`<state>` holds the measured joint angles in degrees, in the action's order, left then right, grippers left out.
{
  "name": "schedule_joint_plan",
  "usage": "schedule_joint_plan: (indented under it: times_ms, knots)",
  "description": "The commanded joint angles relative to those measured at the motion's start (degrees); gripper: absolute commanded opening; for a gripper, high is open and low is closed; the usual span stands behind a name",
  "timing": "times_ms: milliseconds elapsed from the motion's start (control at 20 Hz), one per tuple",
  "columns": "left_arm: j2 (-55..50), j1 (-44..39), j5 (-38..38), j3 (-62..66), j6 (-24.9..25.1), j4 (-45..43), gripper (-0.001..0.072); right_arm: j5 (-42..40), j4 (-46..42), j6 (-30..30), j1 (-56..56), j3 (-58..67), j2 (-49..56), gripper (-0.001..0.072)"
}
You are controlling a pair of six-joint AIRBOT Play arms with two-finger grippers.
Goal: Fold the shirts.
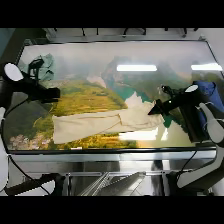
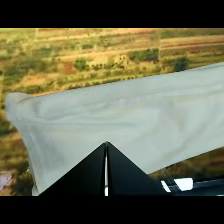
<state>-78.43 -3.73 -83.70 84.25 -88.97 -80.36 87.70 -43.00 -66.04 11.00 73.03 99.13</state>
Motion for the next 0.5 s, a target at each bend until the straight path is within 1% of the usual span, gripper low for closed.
schedule_joint_plan:
  times_ms: [0, 50, 100, 200, 300, 450]
  knots:
    - [-3.3, -6.1, 6.3, -1.9, -0.1, 5.3, 0.0018, -2.4, -6.6, -5.0, -1.9, -0.2, -12.3, 0.0019]
    - [-4.6, -8.5, 8.9, -2.8, 0.0, 8.7, 0.0018, -2.0, -7.6, -6.4, -2.9, -0.2, -15.7, 0.0019]
    - [-6.1, -11.0, 11.4, -3.5, 0.0, 11.7, 0.0018, -0.7, -6.7, -8.3, -3.9, -0.1, -18.5, 0.0019]
    - [-10.1, -16.5, 16.0, -3.3, 0.0, 15.9, 0.0018, 1.7, -2.1, -9.2, -5.8, -0.1, -23.0, 0.0018]
    - [-14.6, -22.2, 19.8, -1.2, 0.0, 17.2, 0.0018, 0.2, -1.8, -13.2, -7.8, -0.1, -26.6, 0.0018]
    - [-22.0, -29.8, 22.3, 4.5, 0.0, 17.4, 0.0018, -2.0, -1.8, -15.1, -10.6, 0.1, -30.6, 0.0019]
